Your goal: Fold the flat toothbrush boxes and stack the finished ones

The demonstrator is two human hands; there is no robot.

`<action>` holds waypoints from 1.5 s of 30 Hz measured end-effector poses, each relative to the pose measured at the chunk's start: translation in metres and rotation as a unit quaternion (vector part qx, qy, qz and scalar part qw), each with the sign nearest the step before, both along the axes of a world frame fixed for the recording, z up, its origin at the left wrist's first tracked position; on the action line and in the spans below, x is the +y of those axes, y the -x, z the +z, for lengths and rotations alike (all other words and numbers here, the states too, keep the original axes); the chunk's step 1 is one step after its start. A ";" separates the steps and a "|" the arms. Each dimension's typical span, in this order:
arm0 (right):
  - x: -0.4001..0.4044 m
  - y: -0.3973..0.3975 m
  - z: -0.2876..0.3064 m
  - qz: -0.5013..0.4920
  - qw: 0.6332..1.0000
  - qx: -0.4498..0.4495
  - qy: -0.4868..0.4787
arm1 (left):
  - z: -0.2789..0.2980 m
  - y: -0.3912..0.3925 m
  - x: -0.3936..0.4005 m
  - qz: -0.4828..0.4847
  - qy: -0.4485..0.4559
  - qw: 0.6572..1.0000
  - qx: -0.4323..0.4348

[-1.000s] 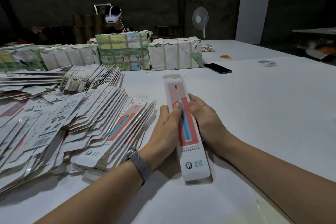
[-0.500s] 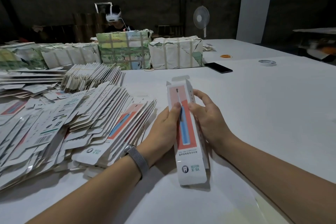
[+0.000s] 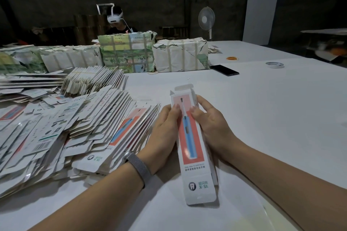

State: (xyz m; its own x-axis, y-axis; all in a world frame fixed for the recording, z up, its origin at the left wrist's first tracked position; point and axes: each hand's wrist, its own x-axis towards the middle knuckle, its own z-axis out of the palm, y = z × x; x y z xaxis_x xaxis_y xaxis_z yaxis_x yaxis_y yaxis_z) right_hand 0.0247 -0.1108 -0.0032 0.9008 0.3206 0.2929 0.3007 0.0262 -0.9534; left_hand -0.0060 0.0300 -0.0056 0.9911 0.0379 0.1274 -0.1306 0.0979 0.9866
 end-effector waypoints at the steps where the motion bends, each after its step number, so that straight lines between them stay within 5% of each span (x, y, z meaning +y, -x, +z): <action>1: 0.000 0.001 0.001 0.001 1.000 0.001 0.009 | -0.001 -0.001 0.001 0.003 0.009 1.000 -0.012; 15: -0.001 0.002 0.003 -0.022 0.997 0.055 -0.046 | -0.009 -0.004 0.007 -0.054 0.035 0.997 -0.033; 45: -0.002 0.001 0.005 -0.062 0.995 0.024 -0.078 | -0.005 0.000 0.004 -0.048 -0.001 0.999 0.005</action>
